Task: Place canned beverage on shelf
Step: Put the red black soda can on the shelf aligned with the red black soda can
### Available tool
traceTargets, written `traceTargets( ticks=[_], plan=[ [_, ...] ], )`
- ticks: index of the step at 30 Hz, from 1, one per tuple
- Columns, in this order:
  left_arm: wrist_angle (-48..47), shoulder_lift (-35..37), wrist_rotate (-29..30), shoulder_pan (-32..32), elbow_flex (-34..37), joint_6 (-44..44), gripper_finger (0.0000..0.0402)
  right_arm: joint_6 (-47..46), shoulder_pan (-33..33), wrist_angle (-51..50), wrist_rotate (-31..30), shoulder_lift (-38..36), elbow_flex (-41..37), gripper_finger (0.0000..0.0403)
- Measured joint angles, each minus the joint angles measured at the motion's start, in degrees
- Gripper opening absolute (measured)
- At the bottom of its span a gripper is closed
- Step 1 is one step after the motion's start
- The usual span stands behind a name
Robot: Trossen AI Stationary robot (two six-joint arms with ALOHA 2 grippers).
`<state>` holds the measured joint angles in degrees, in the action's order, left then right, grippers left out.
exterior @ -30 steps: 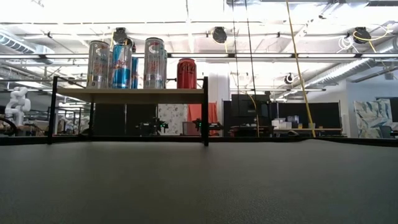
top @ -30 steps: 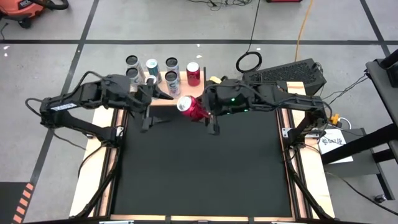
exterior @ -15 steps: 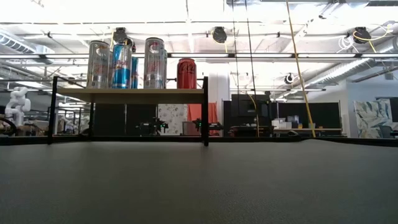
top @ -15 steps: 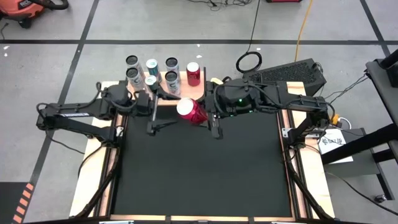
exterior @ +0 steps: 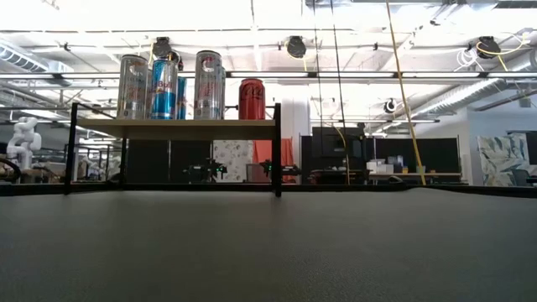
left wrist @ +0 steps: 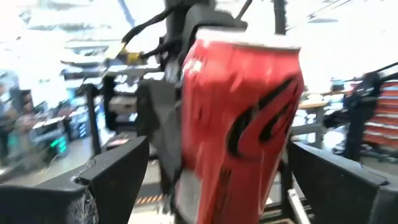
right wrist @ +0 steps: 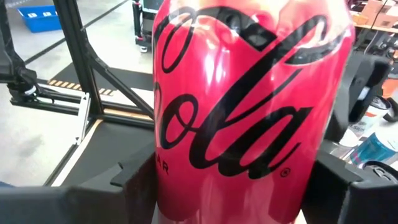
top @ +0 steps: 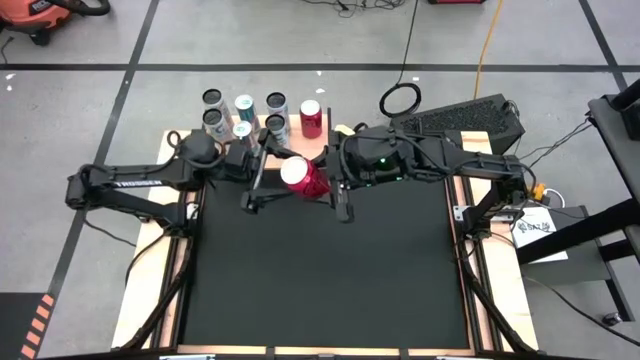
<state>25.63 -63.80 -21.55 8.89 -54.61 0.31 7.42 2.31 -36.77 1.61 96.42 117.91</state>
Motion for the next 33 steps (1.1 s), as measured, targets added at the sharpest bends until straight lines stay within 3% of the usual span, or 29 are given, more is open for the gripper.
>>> traceTargets(
  ticks=[3,18,24,33],
  plan=[
    [2.63,-0.58,-3.22,0.6,0.0,-0.08,0.0389,0.64,-0.05,0.25,0.0,0.14,0.0,0.0267],
    [4.0,-0.58,-4.43,0.93,-0.02,-0.06,0.0389,1.05,-0.46,3.45,-0.18,0.15,-0.02,0.0267],
    [3.52,-0.51,-3.65,0.95,-0.02,-0.16,0.0389,1.33,-0.42,1.33,-6.99,-0.04,-0.02,0.0267],
    [-2.12,5.95,-3.71,1.23,-0.04,-0.11,0.0389,0.8,-3.28,0.81,-7.47,-0.44,-0.02,0.0267]
  ],
)
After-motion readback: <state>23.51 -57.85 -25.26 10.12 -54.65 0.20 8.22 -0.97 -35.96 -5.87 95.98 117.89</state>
